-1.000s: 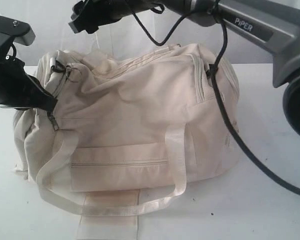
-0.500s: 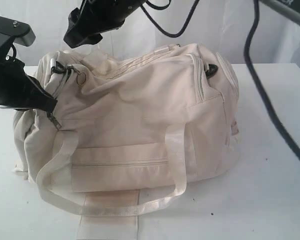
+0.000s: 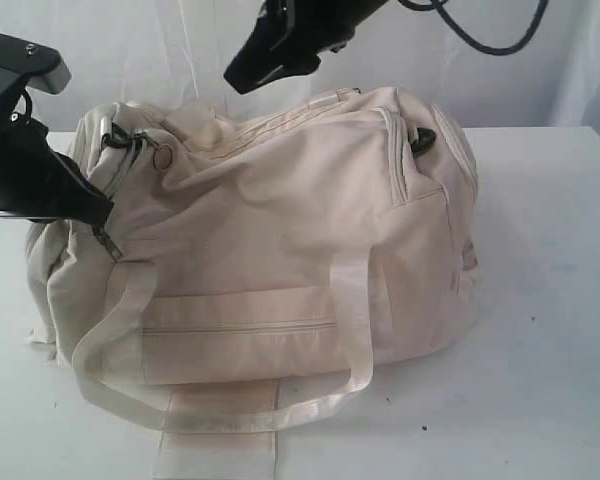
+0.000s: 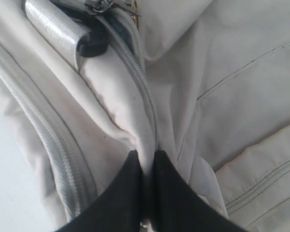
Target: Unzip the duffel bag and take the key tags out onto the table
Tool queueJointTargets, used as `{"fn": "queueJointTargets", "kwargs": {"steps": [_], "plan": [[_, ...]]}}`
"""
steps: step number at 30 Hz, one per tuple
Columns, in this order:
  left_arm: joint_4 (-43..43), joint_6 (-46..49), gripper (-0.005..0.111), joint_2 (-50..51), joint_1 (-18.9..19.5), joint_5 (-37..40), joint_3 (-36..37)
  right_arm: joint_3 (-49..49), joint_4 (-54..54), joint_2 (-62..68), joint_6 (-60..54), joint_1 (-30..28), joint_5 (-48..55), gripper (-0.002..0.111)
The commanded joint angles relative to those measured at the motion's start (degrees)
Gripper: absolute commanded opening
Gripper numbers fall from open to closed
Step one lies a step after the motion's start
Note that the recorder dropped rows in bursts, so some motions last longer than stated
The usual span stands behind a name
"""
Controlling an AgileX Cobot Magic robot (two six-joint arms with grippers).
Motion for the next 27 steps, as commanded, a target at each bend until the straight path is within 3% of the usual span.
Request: {"fn": "queueJointTargets", "kwargs": {"steps": [1, 5, 8, 15, 19, 27], "plan": [[-0.6, 0.0, 0.0, -0.6, -0.4, 3.8, 0.6, 2.2, 2.1, 2.7, -9.1, -2.3, -3.0, 0.031], [-0.6, 0.0, 0.0, -0.6, -0.4, 3.8, 0.6, 1.8, 14.5, 8.6, -18.8, -2.3, -5.0, 0.031], [-0.6, 0.0, 0.0, -0.6, -0.4, 3.8, 0.6, 0.2, 18.1, 11.7, -21.3, -1.3, -6.4, 0.031], [-0.6, 0.0, 0.0, -0.6, -0.4, 3.7, 0.6, -1.1, 17.7, 13.8, -23.3, 1.6, -9.9, 0.031], [-0.6, 0.0, 0.0, -0.6, -0.4, 3.7, 0.6, -1.1, 15.9, 12.8, -16.5, 0.2, -9.5, 0.03], [-0.6, 0.0, 0.0, -1.5, -0.4, 3.7, 0.6, -1.1, 5.5, 9.4, -9.9, -2.7, -1.4, 0.008]]}}
